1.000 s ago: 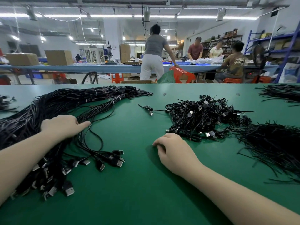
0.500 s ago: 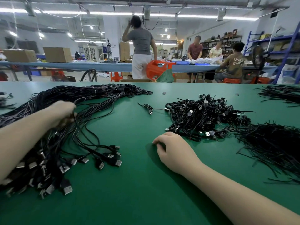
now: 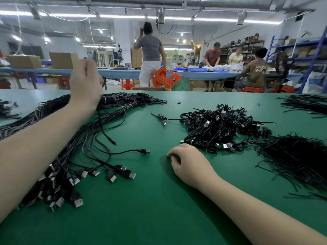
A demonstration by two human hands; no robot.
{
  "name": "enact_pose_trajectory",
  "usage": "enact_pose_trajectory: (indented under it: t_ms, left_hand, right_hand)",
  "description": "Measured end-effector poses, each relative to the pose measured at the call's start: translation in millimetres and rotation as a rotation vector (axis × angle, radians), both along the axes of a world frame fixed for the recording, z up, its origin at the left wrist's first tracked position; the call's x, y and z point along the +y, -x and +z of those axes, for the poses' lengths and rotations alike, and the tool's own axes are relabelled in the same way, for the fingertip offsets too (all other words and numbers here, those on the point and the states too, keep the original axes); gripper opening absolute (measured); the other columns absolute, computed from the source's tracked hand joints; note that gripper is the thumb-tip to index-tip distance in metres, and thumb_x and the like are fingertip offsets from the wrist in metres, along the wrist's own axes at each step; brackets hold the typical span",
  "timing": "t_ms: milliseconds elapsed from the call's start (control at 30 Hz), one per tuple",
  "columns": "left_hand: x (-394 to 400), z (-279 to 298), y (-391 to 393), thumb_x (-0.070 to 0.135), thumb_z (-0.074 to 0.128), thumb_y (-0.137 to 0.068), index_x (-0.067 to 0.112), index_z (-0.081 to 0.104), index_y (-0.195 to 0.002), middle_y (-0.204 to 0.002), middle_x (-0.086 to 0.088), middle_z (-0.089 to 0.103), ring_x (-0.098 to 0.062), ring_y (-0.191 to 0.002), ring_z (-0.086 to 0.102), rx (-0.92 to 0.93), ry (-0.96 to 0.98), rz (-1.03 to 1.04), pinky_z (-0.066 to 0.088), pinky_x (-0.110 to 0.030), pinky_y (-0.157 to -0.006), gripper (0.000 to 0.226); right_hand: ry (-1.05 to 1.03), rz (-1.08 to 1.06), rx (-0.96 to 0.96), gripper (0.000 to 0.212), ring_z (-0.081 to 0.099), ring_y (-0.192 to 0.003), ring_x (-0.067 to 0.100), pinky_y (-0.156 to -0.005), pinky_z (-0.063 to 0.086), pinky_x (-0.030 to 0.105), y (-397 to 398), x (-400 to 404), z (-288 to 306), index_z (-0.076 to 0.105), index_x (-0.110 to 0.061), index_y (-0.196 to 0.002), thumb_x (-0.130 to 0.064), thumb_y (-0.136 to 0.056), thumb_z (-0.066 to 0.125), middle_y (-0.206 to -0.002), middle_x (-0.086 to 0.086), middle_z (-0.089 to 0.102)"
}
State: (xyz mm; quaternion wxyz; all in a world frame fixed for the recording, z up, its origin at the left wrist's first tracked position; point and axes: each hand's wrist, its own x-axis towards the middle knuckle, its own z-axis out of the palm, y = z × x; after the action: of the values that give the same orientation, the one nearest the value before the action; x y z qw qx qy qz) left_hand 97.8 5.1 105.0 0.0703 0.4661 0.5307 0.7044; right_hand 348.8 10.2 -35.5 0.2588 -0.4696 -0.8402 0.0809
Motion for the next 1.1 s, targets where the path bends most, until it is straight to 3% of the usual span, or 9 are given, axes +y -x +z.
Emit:
enact_pose_trajectory:
  t_ms: [167,300,400,533,600,700,867,967,1100]
  left_hand:
    - [-15,-6,-79,0.026,0.037,-0.103,0.022,0.048,-0.083,-0.062,0.013,0.046,-0.001,-0.046,0.036,0.247,-0.067,-0.355,0.031,-0.014,-0.043,0.024]
    - [-7,-18,-127,0.038,0.048,-0.097,0.022,0.062,-0.083,-0.071,-0.001,0.046,-0.009,-0.044,0.037,0.503,0.514,-0.481,0.031,-0.016,-0.040,0.025]
    - [-4,-38,-147,0.038,0.052,-0.092,0.017,0.065,-0.088,-0.073,-0.004,0.045,-0.019,-0.056,0.037,0.708,0.760,-0.582,0.029,-0.018,-0.042,0.025]
    - [-2,-48,-139,0.040,0.058,-0.090,0.013,0.058,-0.076,-0.070,-0.006,0.038,-0.021,-0.057,0.032,0.552,0.743,-0.655,0.025,-0.020,-0.043,0.031]
    - [-3,-41,-120,0.046,0.064,-0.086,0.018,0.065,-0.086,-0.069,0.001,0.048,-0.013,-0.049,0.038,0.511,0.802,-0.714,0.031,-0.022,-0.044,0.028]
    - [-8,-23,-83,0.039,0.071,-0.079,0.025,0.067,-0.101,-0.069,0.009,0.060,-0.006,-0.051,0.047,0.476,0.871,-0.810,0.042,-0.021,-0.051,0.026]
    - [-15,-5,-38,0.031,0.075,-0.064,0.023,0.069,-0.097,-0.067,0.011,0.066,-0.004,-0.058,0.059,0.418,0.840,-0.728,0.045,-0.016,-0.047,0.034]
    - [-13,-2,-33,0.023,0.078,-0.058,0.022,0.075,-0.088,-0.072,0.006,0.070,-0.005,-0.058,0.062,0.176,0.688,-0.731,0.052,-0.020,-0.051,0.030]
    - [-6,2,-41,0.015,0.077,-0.063,0.019,0.077,-0.081,-0.077,0.002,0.074,-0.003,-0.059,0.066,-0.414,0.400,-0.869,0.052,-0.017,-0.046,0.019]
  right_hand:
    - [-0.098,0.025,0.034,0.033,0.053,-0.112,0.019,-0.090,0.046,0.030,-1,1,-3,0.060,-0.022,-0.124,-0.020,-0.093,0.050,-0.119,0.000,0.059]
    - [-0.331,-0.014,0.467,0.072,0.025,-0.139,0.020,-0.112,0.018,0.017,-4,-7,9,0.023,-0.016,-0.149,-0.009,-0.088,0.059,-0.151,0.011,0.028]
    - [-0.476,-0.086,0.527,0.066,0.031,-0.139,0.031,-0.116,0.022,0.044,-12,-8,14,0.034,-0.007,-0.144,-0.006,-0.082,0.055,-0.146,0.014,0.040]
    - [-0.431,-0.025,0.423,0.037,0.062,-0.099,0.029,-0.088,0.048,0.047,-25,1,15,0.056,-0.010,-0.126,-0.013,-0.089,0.054,-0.111,0.006,0.066]
    - [-0.441,-0.051,0.443,0.027,0.062,-0.092,0.024,-0.072,0.050,0.040,-30,7,15,0.059,-0.016,-0.120,-0.016,-0.093,0.056,-0.107,0.001,0.065]
    - [-0.404,-0.163,0.510,0.021,0.052,-0.088,0.009,-0.067,0.041,0.030,-36,16,14,0.055,-0.028,-0.117,-0.024,-0.097,0.049,-0.100,-0.015,0.051]
    - [-0.361,-0.261,0.530,0.020,0.046,-0.073,0.004,-0.061,0.043,0.033,-34,20,12,0.050,-0.034,-0.112,-0.040,-0.096,0.039,-0.093,-0.008,0.046]
    - [-0.410,-0.231,0.506,0.025,0.045,-0.068,0.008,-0.057,0.041,0.030,-33,16,11,0.049,-0.033,-0.113,-0.046,-0.098,0.035,-0.091,-0.008,0.045]
    - [-0.404,-0.153,0.495,0.029,0.055,-0.078,0.013,-0.060,0.048,0.035,-27,6,11,0.057,-0.023,-0.114,-0.037,-0.101,0.034,-0.096,-0.002,0.060]
